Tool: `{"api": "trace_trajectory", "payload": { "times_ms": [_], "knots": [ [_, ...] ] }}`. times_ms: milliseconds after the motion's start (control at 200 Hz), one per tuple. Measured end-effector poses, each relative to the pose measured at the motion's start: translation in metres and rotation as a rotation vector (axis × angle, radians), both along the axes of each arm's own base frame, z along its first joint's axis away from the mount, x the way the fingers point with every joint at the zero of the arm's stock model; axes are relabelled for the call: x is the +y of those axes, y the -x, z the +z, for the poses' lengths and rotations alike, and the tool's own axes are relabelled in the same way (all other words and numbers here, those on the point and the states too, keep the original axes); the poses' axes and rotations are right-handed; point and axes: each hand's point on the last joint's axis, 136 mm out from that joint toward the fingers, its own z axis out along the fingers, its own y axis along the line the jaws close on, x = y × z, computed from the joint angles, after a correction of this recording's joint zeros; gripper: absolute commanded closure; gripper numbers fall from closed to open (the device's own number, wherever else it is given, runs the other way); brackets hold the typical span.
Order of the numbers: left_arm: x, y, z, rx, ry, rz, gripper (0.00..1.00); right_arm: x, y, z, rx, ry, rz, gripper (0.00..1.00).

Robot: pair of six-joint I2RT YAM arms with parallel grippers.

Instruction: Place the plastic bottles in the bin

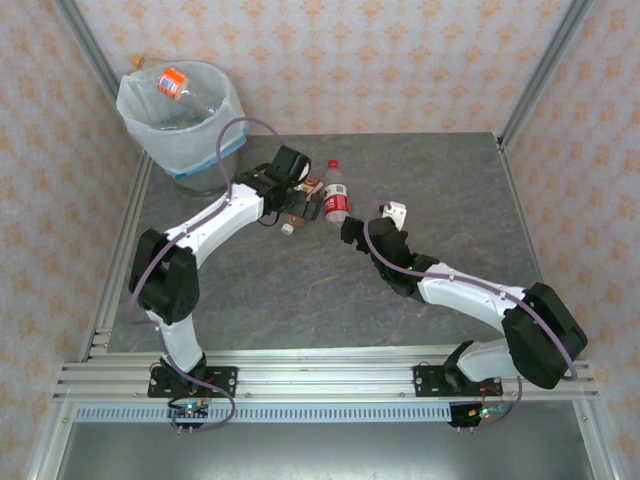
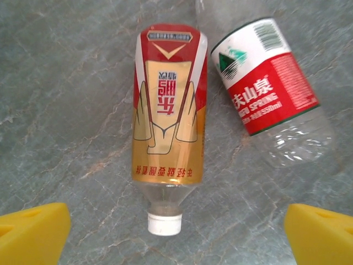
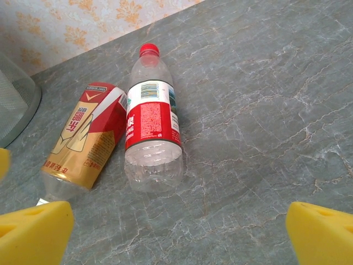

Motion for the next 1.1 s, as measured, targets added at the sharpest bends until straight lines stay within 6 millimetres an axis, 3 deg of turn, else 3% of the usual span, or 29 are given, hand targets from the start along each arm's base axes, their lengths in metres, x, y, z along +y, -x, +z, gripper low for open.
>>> {"api": "trace_trajectory", "payload": {
  "times_ms": [200,395,741,1096],
  "knots": [
    [-0.007,-0.023,-0.049,0.091,-0.051,-0.002,0.0,0.0,0.0,0.0,0.0,0.0,0.0,0.01],
    [-0.008,-0.046,-0.079,0.149,-0.073,0.016,0.02,-0.001,0.0,0.004,-0.007,-0.006,0.0,0.01],
    [-0.01,-0.072,-0.094,0.168,-0.073,0.008,0.13,-0.003,0.002,0.012,-0.025,-0.014,-0.003,0.01],
    [-0.01,-0.075,-0.106,0.186,-0.086,0.0,0.28,-0.003,0.002,0.013,-0.025,-0.013,-0.005,0.01]
  ]
}}
